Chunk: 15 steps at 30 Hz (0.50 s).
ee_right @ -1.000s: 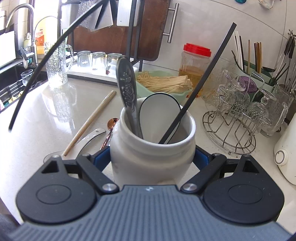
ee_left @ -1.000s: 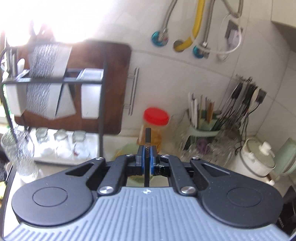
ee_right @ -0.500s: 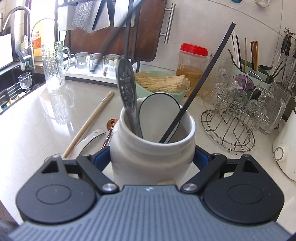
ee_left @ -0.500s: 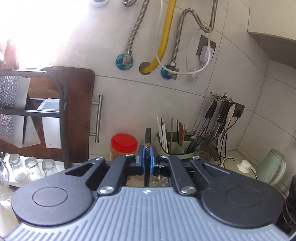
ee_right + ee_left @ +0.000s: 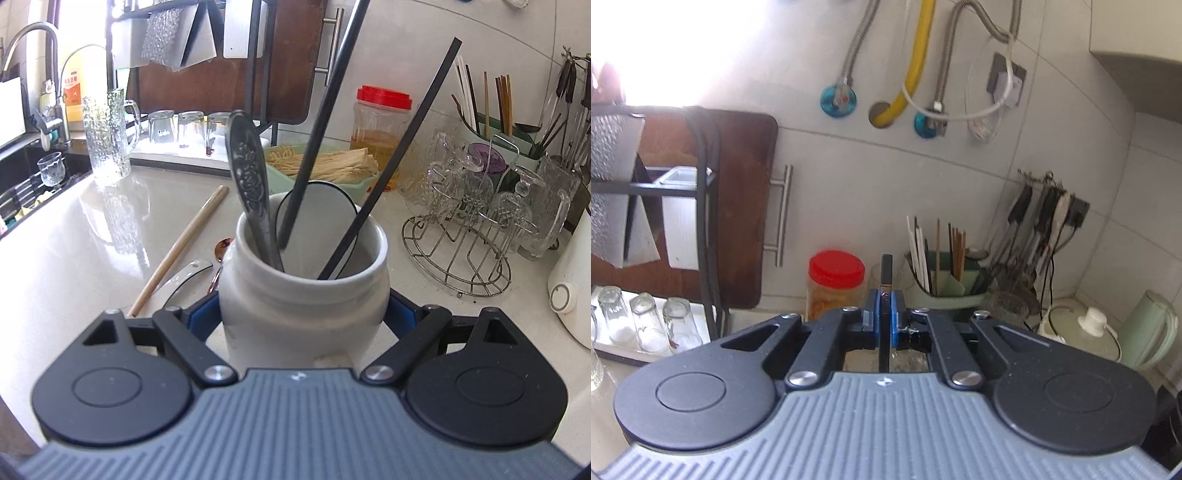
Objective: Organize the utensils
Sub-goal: 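Lower the dark chopstick into the mug held by the right gripper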
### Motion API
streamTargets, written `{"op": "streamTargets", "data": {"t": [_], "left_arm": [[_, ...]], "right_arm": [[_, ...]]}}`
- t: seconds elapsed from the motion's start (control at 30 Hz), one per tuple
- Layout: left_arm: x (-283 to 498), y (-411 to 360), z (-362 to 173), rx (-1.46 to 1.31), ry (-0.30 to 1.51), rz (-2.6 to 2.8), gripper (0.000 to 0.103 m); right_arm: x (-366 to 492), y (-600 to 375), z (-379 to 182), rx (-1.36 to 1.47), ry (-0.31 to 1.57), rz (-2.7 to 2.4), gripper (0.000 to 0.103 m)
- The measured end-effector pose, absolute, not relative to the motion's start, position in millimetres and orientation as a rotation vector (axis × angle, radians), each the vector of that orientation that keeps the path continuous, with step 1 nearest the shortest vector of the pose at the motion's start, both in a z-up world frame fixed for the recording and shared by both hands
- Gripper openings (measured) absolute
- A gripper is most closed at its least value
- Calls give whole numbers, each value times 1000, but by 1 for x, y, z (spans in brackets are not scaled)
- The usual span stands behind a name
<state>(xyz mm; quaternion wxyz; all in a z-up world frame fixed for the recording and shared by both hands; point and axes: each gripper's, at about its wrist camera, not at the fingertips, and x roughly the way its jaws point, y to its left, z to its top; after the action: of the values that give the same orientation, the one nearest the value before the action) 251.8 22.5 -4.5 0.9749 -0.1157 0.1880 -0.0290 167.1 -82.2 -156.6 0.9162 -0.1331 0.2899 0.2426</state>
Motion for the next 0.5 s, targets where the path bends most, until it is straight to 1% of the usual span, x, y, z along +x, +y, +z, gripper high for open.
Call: {"op": "streamTargets", "data": {"t": [0.5], "left_arm": [[225, 20, -26, -210, 483, -80, 6]], "right_arm": [[165, -86, -160, -244, 584, 507, 92]]}}
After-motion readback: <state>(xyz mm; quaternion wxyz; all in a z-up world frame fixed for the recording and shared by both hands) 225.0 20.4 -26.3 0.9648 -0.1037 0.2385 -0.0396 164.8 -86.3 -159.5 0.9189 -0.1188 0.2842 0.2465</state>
